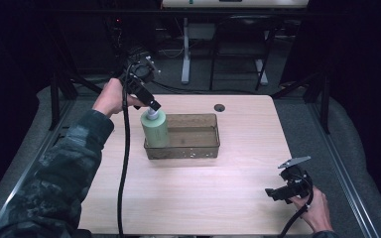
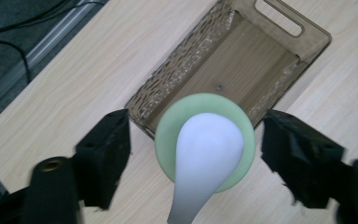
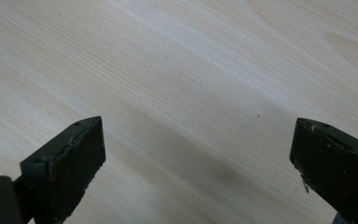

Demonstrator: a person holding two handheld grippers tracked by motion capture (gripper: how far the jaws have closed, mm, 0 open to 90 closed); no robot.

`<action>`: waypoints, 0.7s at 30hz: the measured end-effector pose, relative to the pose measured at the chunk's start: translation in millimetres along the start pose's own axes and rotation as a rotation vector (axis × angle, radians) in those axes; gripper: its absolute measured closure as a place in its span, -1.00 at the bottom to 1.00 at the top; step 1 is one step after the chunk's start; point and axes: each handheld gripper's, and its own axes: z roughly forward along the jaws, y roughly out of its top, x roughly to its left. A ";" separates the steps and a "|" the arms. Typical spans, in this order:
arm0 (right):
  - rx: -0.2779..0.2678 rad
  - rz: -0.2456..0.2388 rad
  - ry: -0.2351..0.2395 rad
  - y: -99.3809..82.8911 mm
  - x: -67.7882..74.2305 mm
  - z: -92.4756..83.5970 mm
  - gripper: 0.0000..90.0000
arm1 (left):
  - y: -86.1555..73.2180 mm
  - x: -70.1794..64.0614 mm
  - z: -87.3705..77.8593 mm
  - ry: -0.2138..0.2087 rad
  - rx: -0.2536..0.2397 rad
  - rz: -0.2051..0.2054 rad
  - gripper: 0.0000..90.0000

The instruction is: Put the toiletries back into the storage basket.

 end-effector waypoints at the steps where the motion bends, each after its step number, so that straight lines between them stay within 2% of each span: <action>1: 0.000 -0.002 0.001 0.1 0.1 0.2 -0.94 | -1.0 -0.4 -1.9 -0.001 -0.011 -0.004 -0.60; 9: 0.000 -0.007 -0.002 0.5 0.3 -0.1 -0.93 | -11.8 -7.2 -18.1 -0.006 -0.091 -0.027 -0.91; 11: -0.002 -0.007 -0.001 0.6 0.6 -0.3 -0.93 | -15.7 -8.9 -21.3 0.004 -0.107 -0.029 -0.97; 21: -0.002 -0.014 -0.010 0.8 0.4 -1.3 -0.93 | -48.3 -27.2 -28.4 0.007 -0.157 -0.005 -1.00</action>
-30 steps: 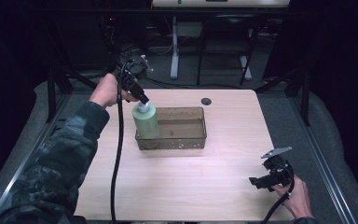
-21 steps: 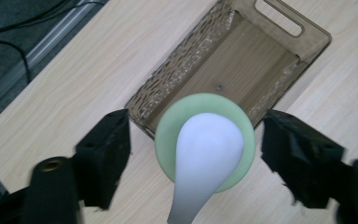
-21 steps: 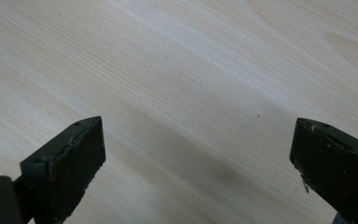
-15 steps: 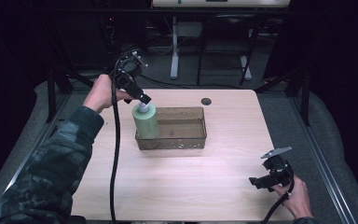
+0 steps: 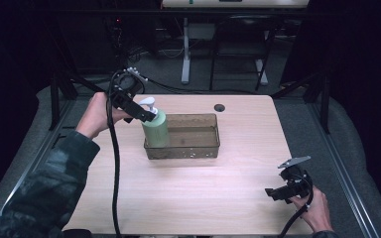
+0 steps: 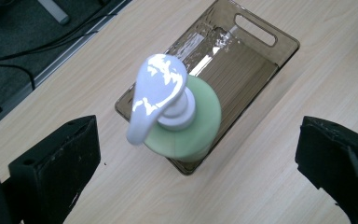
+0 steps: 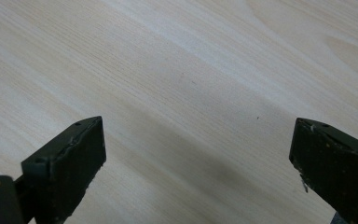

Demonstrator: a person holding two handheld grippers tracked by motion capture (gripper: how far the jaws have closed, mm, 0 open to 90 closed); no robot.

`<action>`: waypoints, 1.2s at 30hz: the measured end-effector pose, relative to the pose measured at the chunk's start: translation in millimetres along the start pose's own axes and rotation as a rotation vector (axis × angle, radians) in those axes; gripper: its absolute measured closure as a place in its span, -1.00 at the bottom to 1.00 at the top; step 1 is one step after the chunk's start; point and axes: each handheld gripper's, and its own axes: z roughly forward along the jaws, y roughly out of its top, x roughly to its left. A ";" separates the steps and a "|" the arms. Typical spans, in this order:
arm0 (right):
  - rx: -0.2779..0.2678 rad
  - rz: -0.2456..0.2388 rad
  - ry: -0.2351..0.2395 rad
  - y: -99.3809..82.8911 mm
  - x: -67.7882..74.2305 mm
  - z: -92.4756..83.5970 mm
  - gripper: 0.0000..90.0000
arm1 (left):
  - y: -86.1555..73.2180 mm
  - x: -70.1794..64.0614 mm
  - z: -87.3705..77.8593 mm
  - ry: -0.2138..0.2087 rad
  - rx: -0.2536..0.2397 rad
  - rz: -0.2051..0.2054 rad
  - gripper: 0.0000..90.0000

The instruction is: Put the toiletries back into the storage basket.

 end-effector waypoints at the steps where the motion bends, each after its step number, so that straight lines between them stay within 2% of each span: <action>1: 0.000 0.000 0.000 0.0 0.0 0.3 -0.93 | -3.5 -2.0 -1.2 -0.002 -0.008 0.001 -1.00; 7: 0.000 -0.003 0.000 1.1 2.0 0.2 -0.93 | -25.1 -10.4 -5.3 -0.006 -0.023 -0.001 -1.00; 18: -0.002 0.004 0.005 1.3 2.9 -0.5 -0.93 | -76.7 -18.8 3.1 -0.028 -0.054 -0.074 -1.00; 20: -0.004 0.003 0.004 1.3 2.9 -0.6 -0.93 | -87.5 -22.0 6.7 -0.036 -0.059 -0.084 -1.00; 23: -0.004 0.006 0.003 1.2 2.7 -0.6 -0.94 | -97.8 -26.7 10.4 -0.026 -0.081 -0.089 -1.00; 29: -0.003 0.000 0.003 1.5 3.1 -0.2 -0.94 | -120.0 -37.5 25.5 -0.051 -0.082 -0.110 -1.00; 33: -0.004 -0.001 0.002 1.4 3.4 0.3 -0.94 | -132.7 -41.8 35.9 -0.052 -0.066 -0.120 -1.00; 36: -0.004 -0.001 0.003 1.2 3.1 0.3 -0.94 | -144.8 -42.1 45.0 -0.050 -0.066 -0.145 -1.00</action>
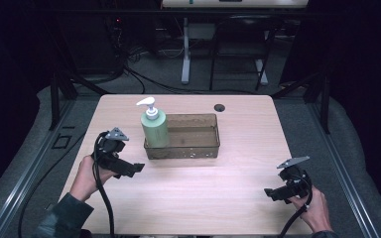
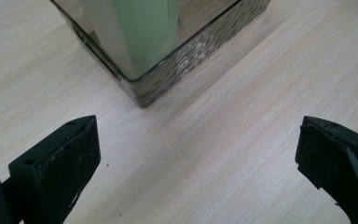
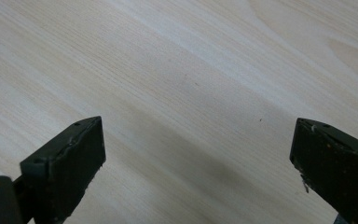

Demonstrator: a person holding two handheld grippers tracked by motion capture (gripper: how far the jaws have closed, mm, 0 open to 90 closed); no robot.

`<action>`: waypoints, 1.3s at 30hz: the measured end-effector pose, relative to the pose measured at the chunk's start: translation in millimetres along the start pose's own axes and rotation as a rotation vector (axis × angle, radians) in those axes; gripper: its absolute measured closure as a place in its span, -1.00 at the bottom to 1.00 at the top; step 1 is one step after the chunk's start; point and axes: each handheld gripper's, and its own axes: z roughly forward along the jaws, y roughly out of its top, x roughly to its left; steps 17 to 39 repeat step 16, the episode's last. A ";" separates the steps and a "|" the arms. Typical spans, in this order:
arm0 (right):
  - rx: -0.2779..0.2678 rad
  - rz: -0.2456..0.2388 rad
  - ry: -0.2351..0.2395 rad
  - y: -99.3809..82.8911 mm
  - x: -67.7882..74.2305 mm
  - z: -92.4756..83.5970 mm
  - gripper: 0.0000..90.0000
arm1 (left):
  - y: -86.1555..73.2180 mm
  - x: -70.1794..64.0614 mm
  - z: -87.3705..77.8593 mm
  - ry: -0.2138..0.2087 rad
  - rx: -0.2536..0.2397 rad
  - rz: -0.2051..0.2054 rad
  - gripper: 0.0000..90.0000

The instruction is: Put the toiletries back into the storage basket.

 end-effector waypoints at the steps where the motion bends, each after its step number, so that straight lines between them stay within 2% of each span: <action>1: 0.000 0.000 0.000 -0.1 0.0 -0.2 -0.94 | -5.4 0.9 4.2 0.002 0.003 -0.007 -1.00; 5: 0.003 -0.001 0.003 -0.5 0.6 0.9 -0.94 | -20.1 3.6 18.4 0.008 0.005 -0.035 -1.00; 8: 0.009 -0.005 0.003 -0.1 1.6 2.5 -0.93 | -25.8 6.4 26.4 0.036 0.004 -0.028 -1.00; 11: 0.012 -0.012 -0.004 -0.2 1.9 3.5 -0.93 | -28.3 10.0 32.3 0.026 0.007 -0.042 -1.00; 16: 0.014 -0.018 -0.002 -0.4 1.1 5.2 -0.94 | -33.8 14.5 41.0 -0.001 0.043 -0.047 -1.00; 39: 0.014 -0.018 -0.002 -0.4 1.1 5.2 -0.94 | -33.8 14.5 41.0 -0.001 0.043 -0.047 -1.00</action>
